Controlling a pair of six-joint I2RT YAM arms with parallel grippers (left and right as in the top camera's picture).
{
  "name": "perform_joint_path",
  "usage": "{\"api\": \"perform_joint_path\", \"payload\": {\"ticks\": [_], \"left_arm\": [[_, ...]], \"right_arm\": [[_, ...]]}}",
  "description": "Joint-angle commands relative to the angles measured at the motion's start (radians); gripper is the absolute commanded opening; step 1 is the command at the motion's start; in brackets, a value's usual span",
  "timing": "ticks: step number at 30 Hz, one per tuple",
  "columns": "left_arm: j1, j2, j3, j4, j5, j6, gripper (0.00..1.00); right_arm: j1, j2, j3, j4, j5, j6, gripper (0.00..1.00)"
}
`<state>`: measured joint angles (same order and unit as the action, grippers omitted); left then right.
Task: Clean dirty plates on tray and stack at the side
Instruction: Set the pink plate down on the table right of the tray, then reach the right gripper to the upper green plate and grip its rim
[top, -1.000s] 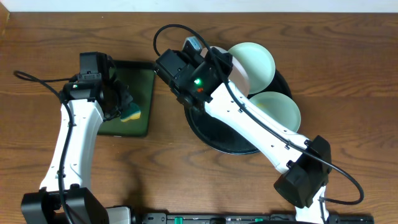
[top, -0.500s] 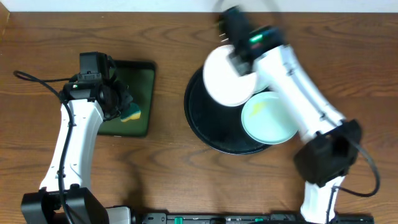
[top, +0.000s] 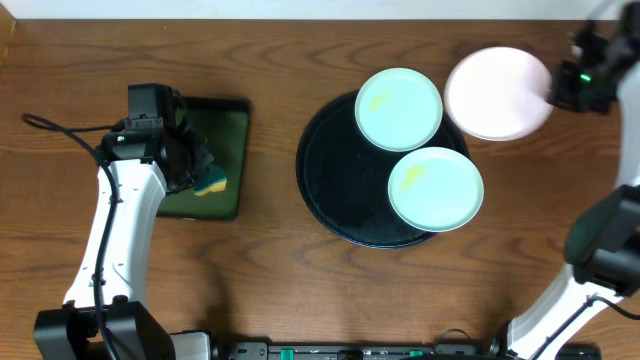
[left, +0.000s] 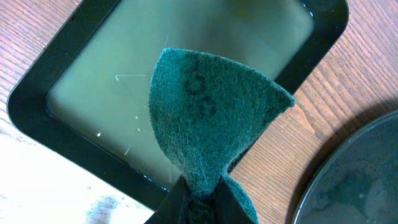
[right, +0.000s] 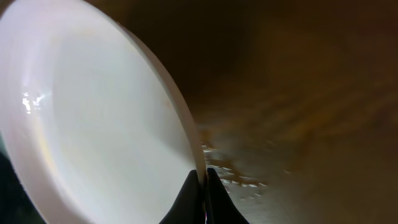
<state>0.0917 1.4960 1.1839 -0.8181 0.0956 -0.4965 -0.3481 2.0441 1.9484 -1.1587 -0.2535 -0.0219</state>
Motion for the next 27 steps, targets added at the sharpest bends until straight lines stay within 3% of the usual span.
{"api": "perform_joint_path", "payload": {"ticks": [1, 9, 15, 23, 27], "left_arm": [[0.003, -0.013, -0.004, 0.001, -0.001, 0.01, 0.08], [0.003, -0.013, -0.004, 0.0, -0.001, 0.01, 0.08], [0.003, -0.013, -0.004, 0.0, -0.001, 0.01, 0.08], [0.003, -0.013, -0.004, 0.0, -0.001, 0.01, 0.08], [0.003, -0.013, -0.004, 0.002, -0.001, 0.009, 0.08]], "right_arm": [[-0.078, -0.002, -0.093, 0.034, -0.062, 0.054, 0.01], [-0.164, -0.002, -0.366, 0.262, -0.065, 0.127, 0.02], [-0.159, -0.004, -0.381, 0.293, -0.073, 0.145, 0.39], [-0.101, -0.024, -0.229, 0.151, -0.274, 0.094, 0.55], [-0.007, -0.045, -0.15, 0.123, -0.3, 0.095, 0.76]]}}
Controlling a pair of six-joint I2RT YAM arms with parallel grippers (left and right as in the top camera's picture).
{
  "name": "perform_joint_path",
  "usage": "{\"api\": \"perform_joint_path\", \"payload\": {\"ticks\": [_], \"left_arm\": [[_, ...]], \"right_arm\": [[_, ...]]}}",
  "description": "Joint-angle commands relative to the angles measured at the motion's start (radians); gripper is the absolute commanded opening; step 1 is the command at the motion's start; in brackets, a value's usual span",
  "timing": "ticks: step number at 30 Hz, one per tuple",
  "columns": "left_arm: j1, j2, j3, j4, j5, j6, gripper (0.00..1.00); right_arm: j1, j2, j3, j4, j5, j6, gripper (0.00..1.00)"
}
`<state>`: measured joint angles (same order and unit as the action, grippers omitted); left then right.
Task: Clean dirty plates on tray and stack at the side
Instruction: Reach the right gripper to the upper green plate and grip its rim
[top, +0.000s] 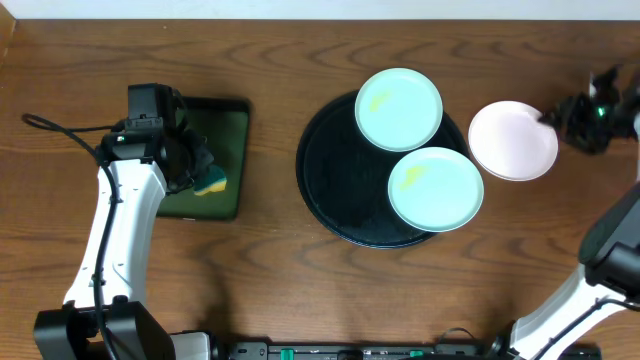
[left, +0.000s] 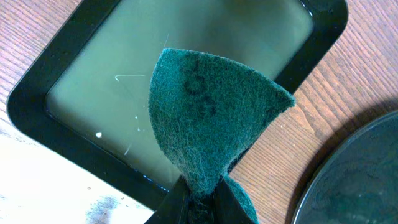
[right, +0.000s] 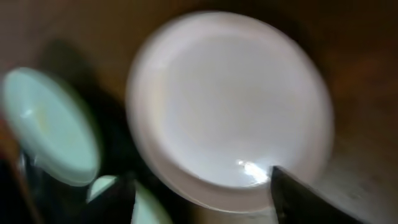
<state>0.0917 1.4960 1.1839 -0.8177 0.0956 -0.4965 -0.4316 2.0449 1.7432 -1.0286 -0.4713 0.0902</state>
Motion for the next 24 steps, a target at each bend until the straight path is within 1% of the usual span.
{"api": "perform_joint_path", "payload": {"ticks": [1, 3, 4, 6, 7, 9, 10, 12, 14, 15, 16, 19, 21, 24], "left_arm": [[0.003, -0.013, -0.004, 0.003, -0.001, 0.007, 0.08], [0.003, -0.013, -0.004, 0.007, -0.001, 0.006, 0.08], [0.003, -0.013, -0.004, 0.008, -0.001, 0.006, 0.08], [0.003, -0.013, -0.004, 0.008, -0.001, 0.006, 0.08], [0.003, -0.013, -0.004, 0.008, -0.001, 0.006, 0.08], [0.003, -0.013, -0.004, 0.007, -0.001, 0.006, 0.08], [0.003, -0.013, -0.004, 0.008, -0.001, 0.006, 0.08], [0.003, -0.013, -0.004, 0.008, -0.001, 0.006, 0.08], [0.003, -0.013, -0.004, 0.009, -0.001, 0.006, 0.08], [0.003, -0.013, -0.004, 0.008, -0.001, 0.006, 0.08], [0.003, -0.013, -0.004, 0.008, -0.001, 0.006, 0.08], [0.003, -0.013, -0.004, 0.007, -0.001, 0.006, 0.08], [0.003, -0.013, -0.004, 0.007, -0.001, 0.006, 0.08], [0.003, -0.013, -0.004, 0.007, -0.001, 0.006, 0.08]], "right_arm": [[0.106, -0.047, 0.066, -0.001, -0.079, -0.017, 0.81], [0.167, -0.047, 0.071, 0.035, -0.057, -0.016, 0.87], [0.204, -0.047, 0.069, 0.057, -0.017, -0.006, 0.88], [0.272, -0.046, 0.055, 0.094, 0.108, 0.043, 0.89], [0.305, -0.046, 0.047, 0.106, 0.185, 0.089, 0.9], [0.381, -0.045, 0.021, 0.122, 0.328, 0.243, 0.81], [0.406, -0.045, 0.01, 0.132, 0.349, 0.28, 0.78], [0.463, -0.045, -0.018, 0.167, 0.37, 0.336, 0.78], [0.519, -0.045, -0.045, 0.196, 0.396, 0.393, 0.85], [0.544, -0.045, -0.058, 0.195, 0.439, 0.45, 0.85], [0.56, -0.045, -0.067, 0.19, 0.472, 0.496, 0.85], [0.618, -0.045, -0.113, 0.174, 0.579, 0.692, 0.73], [0.643, -0.045, -0.148, 0.177, 0.599, 0.781, 0.71], [0.666, -0.045, -0.205, 0.214, 0.602, 0.853, 0.7]]}}
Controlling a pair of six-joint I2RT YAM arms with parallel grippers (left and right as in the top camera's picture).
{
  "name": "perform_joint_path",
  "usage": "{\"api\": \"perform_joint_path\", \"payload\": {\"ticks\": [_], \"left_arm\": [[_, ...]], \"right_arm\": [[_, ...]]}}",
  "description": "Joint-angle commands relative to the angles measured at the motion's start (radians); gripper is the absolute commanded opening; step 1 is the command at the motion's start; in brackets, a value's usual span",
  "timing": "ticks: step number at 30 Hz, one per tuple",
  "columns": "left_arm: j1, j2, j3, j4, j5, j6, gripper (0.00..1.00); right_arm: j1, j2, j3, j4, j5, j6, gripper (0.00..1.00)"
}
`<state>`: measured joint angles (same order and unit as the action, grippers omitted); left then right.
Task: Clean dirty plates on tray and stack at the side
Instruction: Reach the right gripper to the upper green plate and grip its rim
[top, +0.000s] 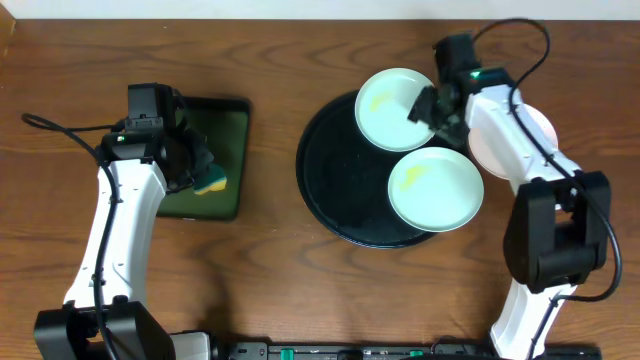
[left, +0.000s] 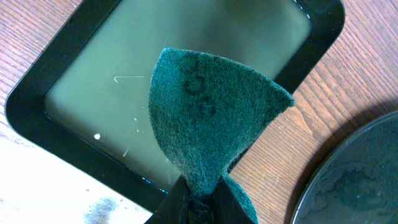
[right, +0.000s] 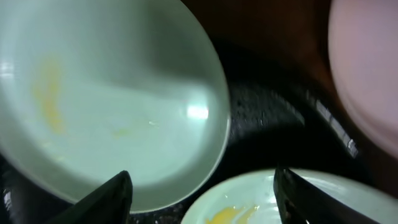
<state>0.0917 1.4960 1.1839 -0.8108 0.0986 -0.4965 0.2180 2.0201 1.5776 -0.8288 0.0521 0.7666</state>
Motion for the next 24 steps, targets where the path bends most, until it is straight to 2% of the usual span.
{"api": "perform_joint_path", "payload": {"ticks": [1, 8, 17, 24], "left_arm": [[0.003, -0.013, -0.004, 0.0, -0.004, 0.006, 0.07], [0.003, -0.013, -0.004, 0.0, -0.003, 0.006, 0.08], [0.003, -0.013, -0.004, 0.0, -0.001, 0.006, 0.08], [0.003, -0.013, -0.004, 0.0, -0.001, 0.006, 0.08]], "right_arm": [[0.021, -0.021, -0.055, 0.026, 0.079, 0.183, 0.69], [0.033, -0.02, -0.123, 0.139, 0.078, 0.164, 0.67], [0.035, -0.005, -0.123, 0.191, 0.078, 0.135, 0.66], [0.039, 0.035, -0.124, 0.189, 0.058, 0.175, 0.62]]}}
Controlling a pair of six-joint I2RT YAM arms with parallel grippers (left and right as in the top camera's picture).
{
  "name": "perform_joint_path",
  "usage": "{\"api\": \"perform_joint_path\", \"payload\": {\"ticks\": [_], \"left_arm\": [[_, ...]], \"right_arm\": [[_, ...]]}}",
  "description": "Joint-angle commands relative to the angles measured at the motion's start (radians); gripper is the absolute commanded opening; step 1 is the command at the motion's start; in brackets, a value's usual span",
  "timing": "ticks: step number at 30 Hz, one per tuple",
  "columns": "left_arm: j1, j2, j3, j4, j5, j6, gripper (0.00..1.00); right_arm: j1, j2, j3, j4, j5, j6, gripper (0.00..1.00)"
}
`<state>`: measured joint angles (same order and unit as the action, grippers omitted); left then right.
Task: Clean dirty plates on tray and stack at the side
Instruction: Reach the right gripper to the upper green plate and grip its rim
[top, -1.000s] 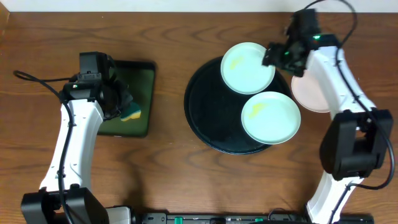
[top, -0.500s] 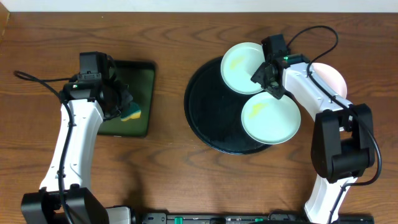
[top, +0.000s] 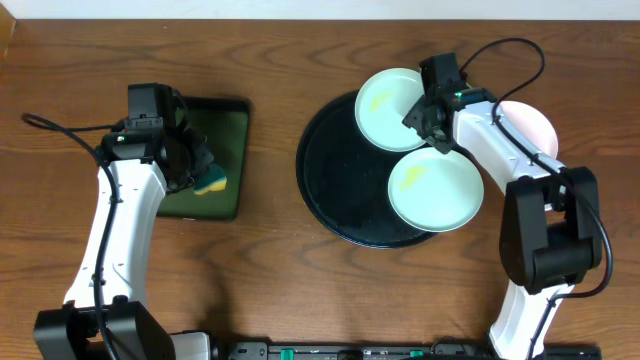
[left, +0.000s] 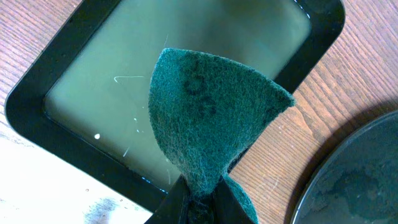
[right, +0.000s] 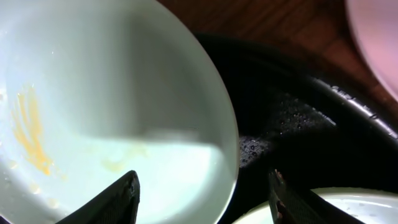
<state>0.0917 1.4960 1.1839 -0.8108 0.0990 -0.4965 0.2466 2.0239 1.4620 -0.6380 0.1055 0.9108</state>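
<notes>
Two pale green plates with yellow smears lie on the round black tray (top: 335, 180): a far one (top: 392, 105) and a near one (top: 436, 187). A clean pink plate (top: 535, 125) rests on the table right of the tray, partly hidden by my right arm. My right gripper (top: 425, 112) is open over the far plate's right rim (right: 224, 124), one finger above the plate, the other above the tray. My left gripper (left: 200, 198) is shut on a green sponge (left: 208, 118) above the small black rectangular tray (top: 215, 150).
The rectangular tray (left: 74, 124) holds greenish liquid. A cable (top: 55, 130) trails across the table at the far left. Wooden table (top: 270, 260) surrounds both trays.
My right gripper has moved slightly left and lower, closer over the far green plate's right rim. The left gripper and sponge have not moved.
My right gripper held the pink plate by its rim at the far right. Then the plate lay on the table right of the tray, with the gripper open. The gripper then stood by the far green plate, now straddling its rim. The left held the sponge throughout.
</notes>
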Motion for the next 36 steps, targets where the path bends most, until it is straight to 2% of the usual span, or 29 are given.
{"api": "perform_joint_path", "payload": {"ticks": [1, 18, 20, 25, 27, 28, 36], "left_arm": [[0.003, -0.013, -0.004, 0.0, -0.001, 0.006, 0.08], [0.003, -0.013, -0.004, 0.0, -0.001, 0.006, 0.08], [0.003, -0.013, -0.004, 0.0, -0.001, 0.006, 0.08], [0.003, -0.013, -0.004, 0.0, -0.001, 0.006, 0.08], [0.003, -0.013, -0.004, 0.0, -0.001, 0.006, 0.08], [0.003, -0.013, -0.004, 0.0, -0.001, 0.006, 0.08], [0.003, -0.013, -0.004, 0.001, -0.001, 0.006, 0.08]], "right_arm": [[0.01, 0.036, -0.008, -0.001, -0.01, 0.039, 0.62], [0.06, 0.093, -0.011, 0.019, -0.032, 0.118, 0.56], [0.062, 0.103, -0.011, 0.022, -0.032, 0.117, 0.49], [0.062, 0.098, -0.006, 0.035, -0.032, 0.081, 0.2], [0.062, 0.098, 0.002, 0.044, -0.037, 0.035, 0.05], [0.062, 0.098, 0.008, 0.044, -0.039, 0.017, 0.01], [0.064, 0.095, 0.102, 0.032, -0.176, -0.242, 0.01]]}}
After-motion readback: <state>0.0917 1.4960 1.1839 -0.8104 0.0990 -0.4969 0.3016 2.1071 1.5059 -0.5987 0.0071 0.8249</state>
